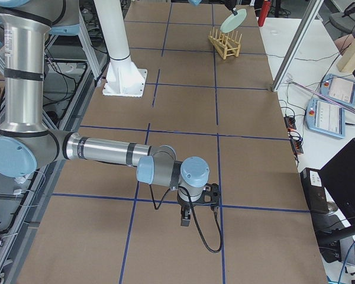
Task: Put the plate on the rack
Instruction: 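Lift the upright plate with the left gripper over the wooden rack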
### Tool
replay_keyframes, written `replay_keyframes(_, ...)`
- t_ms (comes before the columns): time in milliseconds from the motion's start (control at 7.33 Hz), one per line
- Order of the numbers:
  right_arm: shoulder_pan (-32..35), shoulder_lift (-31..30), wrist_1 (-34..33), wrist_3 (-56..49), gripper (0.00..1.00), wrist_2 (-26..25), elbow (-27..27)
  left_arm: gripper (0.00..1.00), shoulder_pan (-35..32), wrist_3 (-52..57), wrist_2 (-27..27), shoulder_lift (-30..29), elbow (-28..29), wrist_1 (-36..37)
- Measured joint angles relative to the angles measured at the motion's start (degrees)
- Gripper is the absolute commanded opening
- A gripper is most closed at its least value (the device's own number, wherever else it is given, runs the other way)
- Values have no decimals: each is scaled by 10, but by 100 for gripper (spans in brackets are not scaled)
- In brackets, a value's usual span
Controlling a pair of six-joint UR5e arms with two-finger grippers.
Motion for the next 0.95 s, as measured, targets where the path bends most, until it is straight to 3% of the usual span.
replay_keyframes(273,0,0,1,0,100,0,0,0,-50,17,-72,7,94,-151)
replay_keyframes(409,0,0,0,0,100,0,0,0,-71,34,-113,8,126,-190)
replay_keyframes(955,0,0,0,0,100,0,0,0,-86,30,-146,12,217,-361)
